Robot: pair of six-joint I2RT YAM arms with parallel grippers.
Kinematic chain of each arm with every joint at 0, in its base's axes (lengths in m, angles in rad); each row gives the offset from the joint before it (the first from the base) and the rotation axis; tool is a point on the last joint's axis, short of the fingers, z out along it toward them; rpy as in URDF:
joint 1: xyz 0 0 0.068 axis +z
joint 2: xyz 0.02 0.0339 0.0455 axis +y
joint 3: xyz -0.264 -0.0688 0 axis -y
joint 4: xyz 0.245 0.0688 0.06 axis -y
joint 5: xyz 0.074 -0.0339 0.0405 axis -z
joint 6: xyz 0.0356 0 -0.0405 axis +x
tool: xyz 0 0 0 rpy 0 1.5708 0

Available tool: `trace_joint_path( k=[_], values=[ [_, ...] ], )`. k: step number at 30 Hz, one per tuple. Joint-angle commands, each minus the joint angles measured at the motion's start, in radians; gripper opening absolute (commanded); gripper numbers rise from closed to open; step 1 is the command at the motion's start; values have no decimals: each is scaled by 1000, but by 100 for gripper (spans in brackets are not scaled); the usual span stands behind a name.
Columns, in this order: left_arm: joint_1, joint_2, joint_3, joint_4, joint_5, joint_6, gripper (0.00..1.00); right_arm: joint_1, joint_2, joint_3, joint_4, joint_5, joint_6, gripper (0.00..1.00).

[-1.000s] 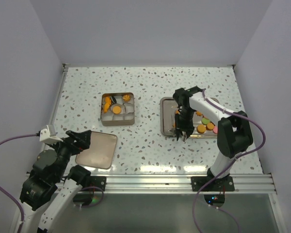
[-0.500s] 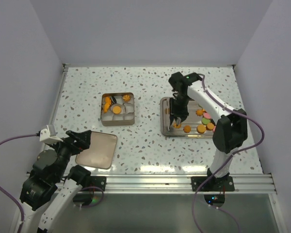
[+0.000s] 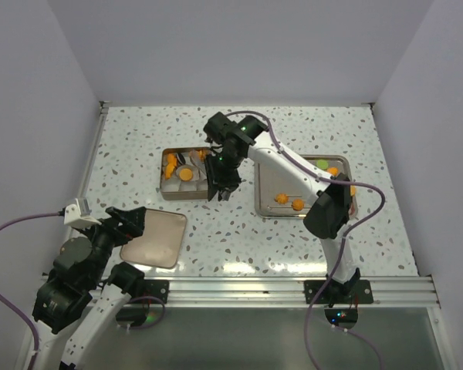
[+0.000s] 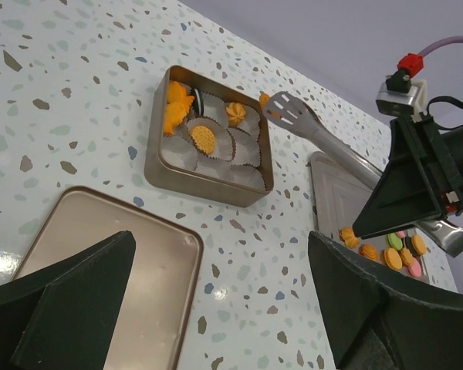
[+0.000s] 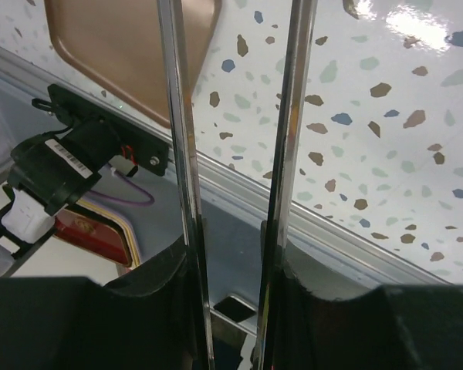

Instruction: Pack the cookies

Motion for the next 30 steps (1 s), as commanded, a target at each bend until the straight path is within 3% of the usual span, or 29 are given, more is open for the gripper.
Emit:
trace_joint_path(
  k=[1,12,30],
  values=[
    [-6,1,-3,42,-16,16,100,5,40,69,-77,-51,34,25],
    [-6,-13,-1,33,-28,5,100,6,50,-78,-14,-53,26,23],
    [-6,-14,-1,34,-26,6,100,5,102,-74,24,-50,45,32]
  ],
)
